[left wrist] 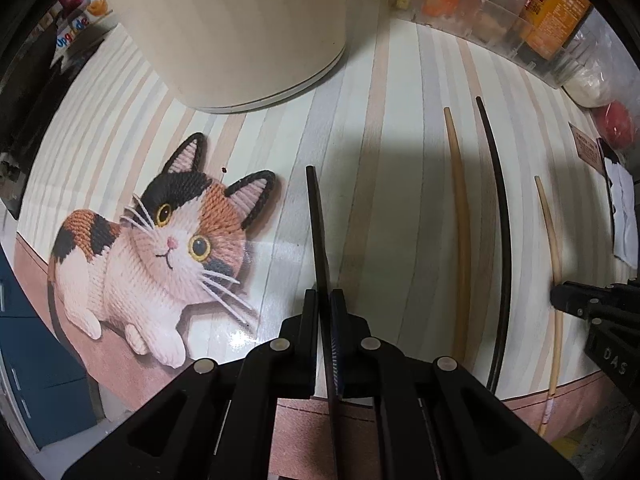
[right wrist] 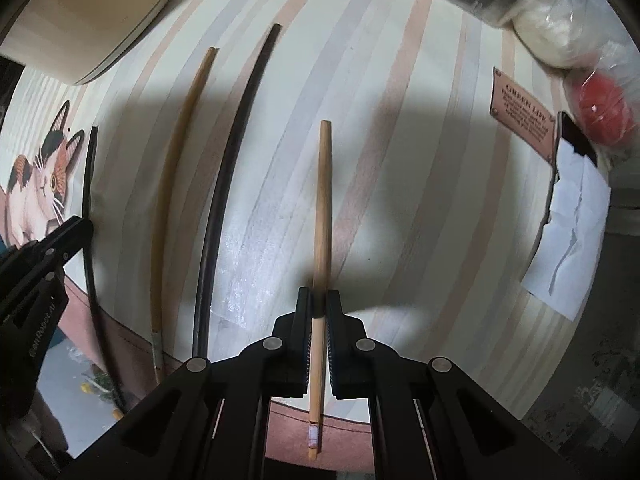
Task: Organize utensils
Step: 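Grasp a black chopstick with the left tool, then carry both chopsticks over the holder and drop them in by opening both tools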
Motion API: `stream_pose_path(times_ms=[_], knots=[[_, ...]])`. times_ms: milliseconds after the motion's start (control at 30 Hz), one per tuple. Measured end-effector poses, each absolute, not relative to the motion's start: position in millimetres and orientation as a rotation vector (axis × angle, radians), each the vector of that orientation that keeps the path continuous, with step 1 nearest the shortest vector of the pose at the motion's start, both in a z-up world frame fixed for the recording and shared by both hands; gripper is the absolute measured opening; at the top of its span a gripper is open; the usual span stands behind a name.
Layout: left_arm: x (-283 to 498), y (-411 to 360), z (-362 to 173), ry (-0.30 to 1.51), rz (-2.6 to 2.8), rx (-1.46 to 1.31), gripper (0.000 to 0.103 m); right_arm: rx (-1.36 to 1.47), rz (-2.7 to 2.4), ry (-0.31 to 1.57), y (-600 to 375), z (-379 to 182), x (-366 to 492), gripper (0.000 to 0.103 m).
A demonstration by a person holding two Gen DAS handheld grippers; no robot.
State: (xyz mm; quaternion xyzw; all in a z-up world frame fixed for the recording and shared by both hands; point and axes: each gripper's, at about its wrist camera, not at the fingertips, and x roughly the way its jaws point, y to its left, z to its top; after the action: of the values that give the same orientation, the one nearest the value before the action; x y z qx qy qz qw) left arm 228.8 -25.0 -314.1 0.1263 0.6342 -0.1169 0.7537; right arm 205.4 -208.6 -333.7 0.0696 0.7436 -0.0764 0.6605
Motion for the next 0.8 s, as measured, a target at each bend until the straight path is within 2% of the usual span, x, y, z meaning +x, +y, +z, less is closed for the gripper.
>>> stream_pose_path(times_ms=[200, 467, 800], knots=[[217, -26, -271, 1.304, -0.302, 0.226, 0.003, 0.269, -0.172, 1.553, -223, -306, 187, 0.006], [218, -3, -186, 1.134, -0.342, 0.129, 0.002, 0.331, -0.130, 1.294, -228, -216, 197, 0.006], [267, 25, -15, 0.801, -0.383, -0.044, 0.002, 0.376, 0.024, 0.920, -196, -60, 259, 0.006]])
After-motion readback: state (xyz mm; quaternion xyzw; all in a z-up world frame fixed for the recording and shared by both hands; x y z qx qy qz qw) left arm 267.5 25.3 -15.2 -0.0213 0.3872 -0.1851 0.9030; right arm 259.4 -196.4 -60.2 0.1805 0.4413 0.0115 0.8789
